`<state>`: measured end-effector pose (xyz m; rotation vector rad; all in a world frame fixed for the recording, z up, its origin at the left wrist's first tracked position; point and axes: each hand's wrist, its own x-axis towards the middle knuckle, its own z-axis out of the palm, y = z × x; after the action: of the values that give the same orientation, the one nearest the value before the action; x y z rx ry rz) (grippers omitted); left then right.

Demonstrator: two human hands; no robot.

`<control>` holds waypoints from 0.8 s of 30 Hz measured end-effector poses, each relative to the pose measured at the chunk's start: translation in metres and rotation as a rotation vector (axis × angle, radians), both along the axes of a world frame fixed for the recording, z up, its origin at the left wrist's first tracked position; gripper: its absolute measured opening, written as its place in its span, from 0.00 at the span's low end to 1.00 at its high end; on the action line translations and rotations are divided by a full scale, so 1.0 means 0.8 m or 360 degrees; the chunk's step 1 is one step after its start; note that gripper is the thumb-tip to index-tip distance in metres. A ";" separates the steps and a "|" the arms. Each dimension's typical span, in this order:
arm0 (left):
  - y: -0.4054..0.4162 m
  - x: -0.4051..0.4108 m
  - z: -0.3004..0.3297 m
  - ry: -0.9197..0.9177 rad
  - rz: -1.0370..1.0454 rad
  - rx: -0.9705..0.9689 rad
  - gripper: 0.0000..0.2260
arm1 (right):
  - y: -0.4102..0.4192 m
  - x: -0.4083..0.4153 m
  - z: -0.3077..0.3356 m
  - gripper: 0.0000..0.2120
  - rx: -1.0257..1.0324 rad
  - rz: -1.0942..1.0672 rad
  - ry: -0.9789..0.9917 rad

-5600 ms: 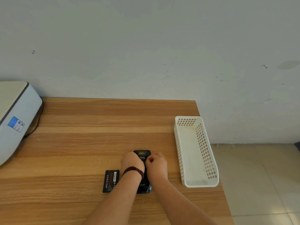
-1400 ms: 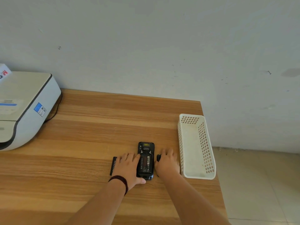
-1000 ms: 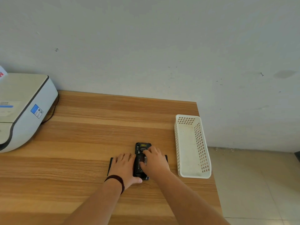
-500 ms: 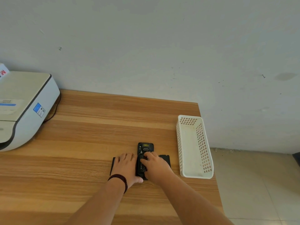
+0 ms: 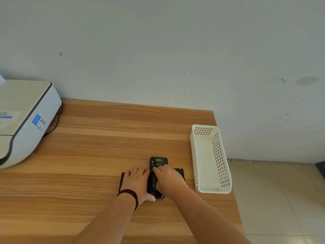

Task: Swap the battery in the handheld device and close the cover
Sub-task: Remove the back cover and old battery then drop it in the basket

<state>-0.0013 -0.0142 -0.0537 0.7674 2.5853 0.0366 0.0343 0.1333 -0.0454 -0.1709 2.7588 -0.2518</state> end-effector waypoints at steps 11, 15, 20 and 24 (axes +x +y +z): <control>0.001 0.000 0.000 -0.0025 -0.0018 0.0007 0.45 | 0.002 0.008 -0.007 0.25 0.0088 0.0216 -0.0002; 0.002 -0.001 0.001 -0.0022 -0.0022 0.0001 0.45 | -0.001 0.010 -0.008 0.26 0.0156 0.0252 0.0017; 0.005 -0.003 -0.002 -0.0029 -0.0039 -0.0031 0.46 | -0.001 0.009 -0.006 0.31 0.0132 0.0259 -0.0006; 0.004 -0.002 -0.002 -0.0028 -0.0026 -0.0019 0.46 | 0.001 0.009 -0.007 0.32 0.0065 0.0212 -0.0013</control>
<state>-0.0032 -0.0110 -0.0552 0.7806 2.5599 0.0229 0.0414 0.1342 -0.0511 -0.3404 2.7277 -0.1601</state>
